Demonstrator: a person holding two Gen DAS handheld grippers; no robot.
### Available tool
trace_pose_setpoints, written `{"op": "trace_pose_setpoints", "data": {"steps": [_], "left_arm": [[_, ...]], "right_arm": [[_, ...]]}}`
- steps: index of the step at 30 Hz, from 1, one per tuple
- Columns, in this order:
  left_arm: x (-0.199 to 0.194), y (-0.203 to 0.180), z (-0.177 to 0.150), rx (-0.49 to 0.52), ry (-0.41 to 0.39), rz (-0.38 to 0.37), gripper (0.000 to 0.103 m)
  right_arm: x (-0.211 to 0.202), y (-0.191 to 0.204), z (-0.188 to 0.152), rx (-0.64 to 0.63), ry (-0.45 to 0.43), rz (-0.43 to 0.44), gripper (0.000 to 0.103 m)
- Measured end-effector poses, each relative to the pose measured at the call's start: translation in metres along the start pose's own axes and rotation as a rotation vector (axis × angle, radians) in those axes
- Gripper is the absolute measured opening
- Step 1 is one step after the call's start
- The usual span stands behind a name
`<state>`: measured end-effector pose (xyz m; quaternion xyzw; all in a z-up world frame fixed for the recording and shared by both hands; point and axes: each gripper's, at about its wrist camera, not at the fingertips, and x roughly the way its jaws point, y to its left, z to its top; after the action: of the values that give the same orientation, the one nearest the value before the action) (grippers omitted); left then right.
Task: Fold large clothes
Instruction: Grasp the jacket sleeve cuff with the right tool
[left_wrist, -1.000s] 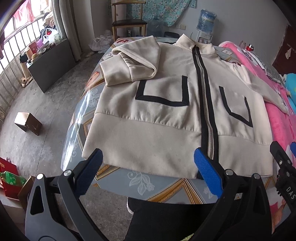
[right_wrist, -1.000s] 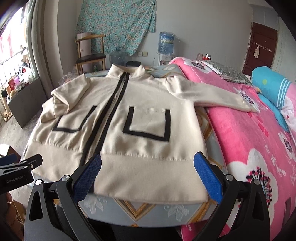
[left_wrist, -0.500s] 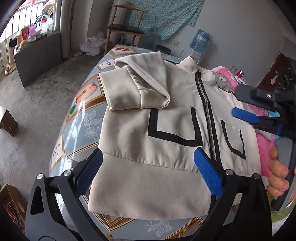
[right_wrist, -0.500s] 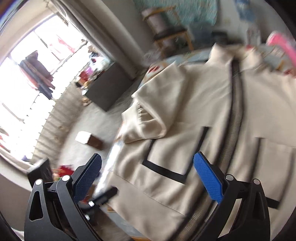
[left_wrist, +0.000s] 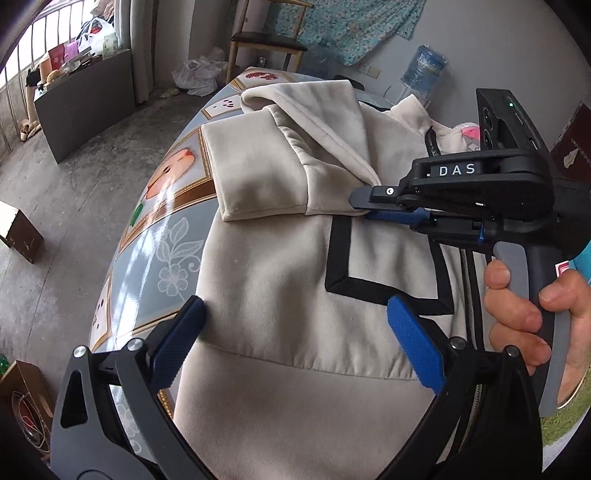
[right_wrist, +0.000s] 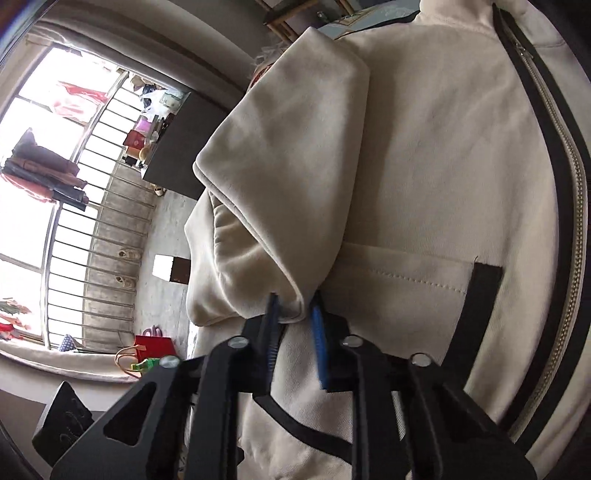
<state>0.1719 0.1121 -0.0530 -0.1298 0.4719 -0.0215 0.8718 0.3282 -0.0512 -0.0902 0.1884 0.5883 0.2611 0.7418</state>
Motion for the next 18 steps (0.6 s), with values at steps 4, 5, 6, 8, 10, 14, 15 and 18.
{"op": "trace_pose_setpoints", "data": {"steps": [4, 5, 6, 8, 10, 14, 15, 18], "left_arm": [[0.004, -0.003, 0.003, 0.014, 0.016, 0.02, 0.095], [0.007, -0.004, 0.004, 0.018, 0.028, 0.025, 0.095], [0.008, -0.004, 0.003, 0.024, 0.038, 0.032, 0.095], [0.011, -0.005, 0.001, 0.047, 0.056, 0.059, 0.095], [0.013, -0.007, -0.001, 0.073, 0.061, 0.078, 0.096], [0.017, -0.012, -0.003, 0.101, 0.073, 0.115, 0.096], [0.018, -0.012, -0.003, 0.1, 0.074, 0.123, 0.096], [0.018, -0.012, -0.002, 0.079, 0.076, 0.131, 0.095]], "right_arm": [[-0.043, 0.02, 0.016, -0.123, -0.073, -0.032, 0.005], [-0.064, 0.035, 0.024, -0.194, -0.126, -0.068, 0.005], [-0.088, 0.045, 0.034, -0.257, -0.177, -0.107, 0.005], [-0.138, 0.066, 0.053, -0.397, -0.287, -0.224, 0.005], [-0.174, 0.093, 0.059, -0.56, -0.373, -0.362, 0.005], [-0.187, 0.124, 0.024, -0.918, -0.332, -0.6, 0.005], [-0.18, 0.118, 0.007, -0.974, -0.276, -0.627, 0.005], [-0.151, 0.087, -0.043, -0.999, -0.089, -0.581, 0.005]]}}
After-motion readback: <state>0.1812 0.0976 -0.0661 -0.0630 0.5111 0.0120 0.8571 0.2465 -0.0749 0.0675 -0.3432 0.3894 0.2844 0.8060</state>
